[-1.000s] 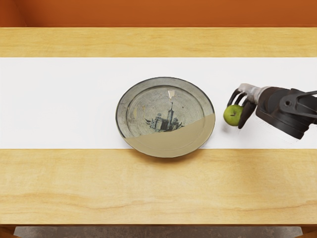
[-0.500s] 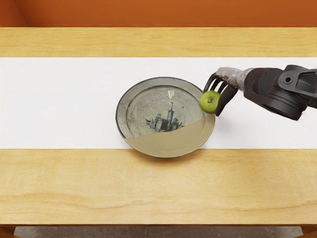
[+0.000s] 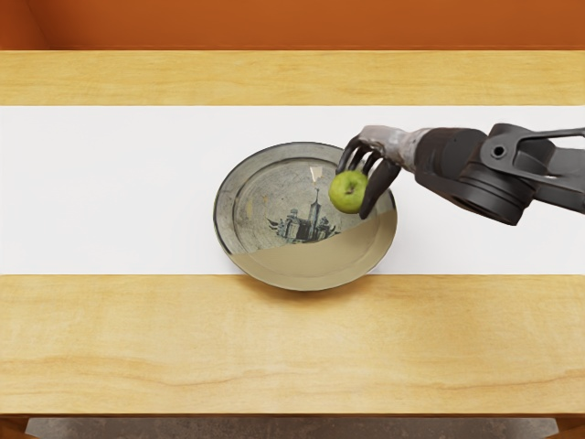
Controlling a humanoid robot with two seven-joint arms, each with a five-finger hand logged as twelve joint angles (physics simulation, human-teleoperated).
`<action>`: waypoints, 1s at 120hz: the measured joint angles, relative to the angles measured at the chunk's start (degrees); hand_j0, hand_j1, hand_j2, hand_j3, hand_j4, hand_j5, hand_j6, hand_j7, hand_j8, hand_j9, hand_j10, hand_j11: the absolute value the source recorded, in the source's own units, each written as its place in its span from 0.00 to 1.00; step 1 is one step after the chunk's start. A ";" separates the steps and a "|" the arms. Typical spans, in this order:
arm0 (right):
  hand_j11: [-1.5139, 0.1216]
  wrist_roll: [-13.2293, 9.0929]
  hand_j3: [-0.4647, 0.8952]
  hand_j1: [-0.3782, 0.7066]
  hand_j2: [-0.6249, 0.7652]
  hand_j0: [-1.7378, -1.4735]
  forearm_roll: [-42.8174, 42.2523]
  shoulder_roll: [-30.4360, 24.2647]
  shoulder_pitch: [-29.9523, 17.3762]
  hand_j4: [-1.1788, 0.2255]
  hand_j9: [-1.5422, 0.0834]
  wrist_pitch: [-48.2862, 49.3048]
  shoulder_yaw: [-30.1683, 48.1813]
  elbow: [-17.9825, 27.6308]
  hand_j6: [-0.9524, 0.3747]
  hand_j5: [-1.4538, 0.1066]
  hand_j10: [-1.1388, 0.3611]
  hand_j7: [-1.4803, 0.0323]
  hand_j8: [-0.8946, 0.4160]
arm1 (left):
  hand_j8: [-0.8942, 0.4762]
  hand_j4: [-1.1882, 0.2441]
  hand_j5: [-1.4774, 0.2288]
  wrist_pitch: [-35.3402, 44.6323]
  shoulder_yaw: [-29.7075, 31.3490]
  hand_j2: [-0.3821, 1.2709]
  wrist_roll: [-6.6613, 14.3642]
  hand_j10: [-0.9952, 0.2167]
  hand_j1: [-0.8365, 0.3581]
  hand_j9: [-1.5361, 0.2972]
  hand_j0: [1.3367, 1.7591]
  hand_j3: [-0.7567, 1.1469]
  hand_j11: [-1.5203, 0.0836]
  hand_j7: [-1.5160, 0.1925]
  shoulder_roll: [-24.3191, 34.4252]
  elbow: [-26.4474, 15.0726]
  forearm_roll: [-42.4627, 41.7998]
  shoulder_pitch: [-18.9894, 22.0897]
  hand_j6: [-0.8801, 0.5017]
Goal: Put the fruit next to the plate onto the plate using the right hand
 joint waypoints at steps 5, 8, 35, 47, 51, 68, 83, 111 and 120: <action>0.30 0.74 0.34 0.57 0.76 0.31 -0.06 0.13 -0.85 0.43 0.32 -0.02 0.23 -0.19 0.41 0.27 0.25 0.32 0.36 | 0.65 0.83 0.87 0.00 0.00 0.23 -0.01 0.82 0.99 0.84 0.76 0.40 0.95 0.89 0.00 0.00 0.00 0.00 0.64; 0.30 1.24 0.34 0.57 0.76 0.31 -0.08 0.19 -1.33 0.43 0.32 -0.03 0.33 -0.28 0.42 0.27 0.25 0.32 0.36 | 0.65 0.83 0.87 0.00 0.00 0.23 0.00 0.82 0.99 0.84 0.76 0.40 0.95 0.89 0.00 0.00 0.00 0.04 0.64; 0.27 5.11 0.34 0.58 0.78 0.30 -0.22 0.36 -4.76 0.45 0.30 -0.01 0.61 -0.95 0.42 0.25 0.26 0.31 0.38 | 0.65 0.83 0.87 0.01 0.00 0.23 -0.02 0.82 0.99 0.84 0.76 0.40 0.95 0.89 0.00 0.00 0.02 0.01 0.64; 0.27 5.71 0.34 0.59 0.78 0.30 -0.64 0.38 -6.16 0.45 0.29 0.00 0.62 -1.26 0.42 0.25 0.26 0.31 0.38 | 0.65 0.83 0.87 0.01 -0.01 0.23 -0.01 0.82 0.99 0.84 0.76 0.40 0.95 0.89 0.00 0.00 0.02 0.01 0.64; 0.27 5.82 0.34 0.59 0.78 0.30 -0.85 0.39 -6.55 0.45 0.29 0.00 0.62 -1.39 0.42 0.25 0.26 0.31 0.38 | 0.65 0.83 0.87 0.00 -0.01 0.23 -0.01 0.82 0.99 0.84 0.76 0.40 0.95 0.89 0.00 0.00 0.01 0.04 0.64; 0.27 6.02 0.34 0.59 0.78 0.30 -1.30 0.49 -7.82 0.45 0.29 0.00 0.66 -1.82 0.43 0.25 0.27 0.31 0.38 | 0.65 0.83 0.87 0.01 -0.01 0.23 -0.01 0.82 0.99 0.84 0.76 0.40 0.95 0.89 0.00 0.00 0.03 0.06 0.64; 0.28 6.03 0.34 0.59 0.78 0.30 -1.40 0.60 -8.14 0.45 0.30 -0.01 0.70 -2.10 0.42 0.26 0.27 0.32 0.38 | 0.65 0.83 0.87 0.01 -0.01 0.23 -0.02 0.82 0.99 0.84 0.76 0.40 0.95 0.89 0.00 0.00 0.02 0.05 0.64; 0.70 5.72 0.34 0.23 0.56 0.30 -1.21 2.75 -8.47 0.70 0.73 1.87 3.62 -4.26 0.61 0.70 0.59 0.75 0.57 | 0.65 0.83 0.87 0.01 0.00 0.23 -0.02 0.82 0.99 0.84 0.76 0.40 0.95 0.89 0.00 0.00 0.02 0.00 0.64; 0.76 5.58 0.34 0.18 0.52 0.30 -1.00 0.00 -8.56 0.74 0.79 8.26 7.07 -3.16 0.63 0.76 0.64 0.81 0.60 | 0.65 0.83 0.87 0.01 0.00 0.23 -0.01 0.82 0.99 0.84 0.76 0.40 0.95 0.89 0.00 0.00 0.01 0.02 0.64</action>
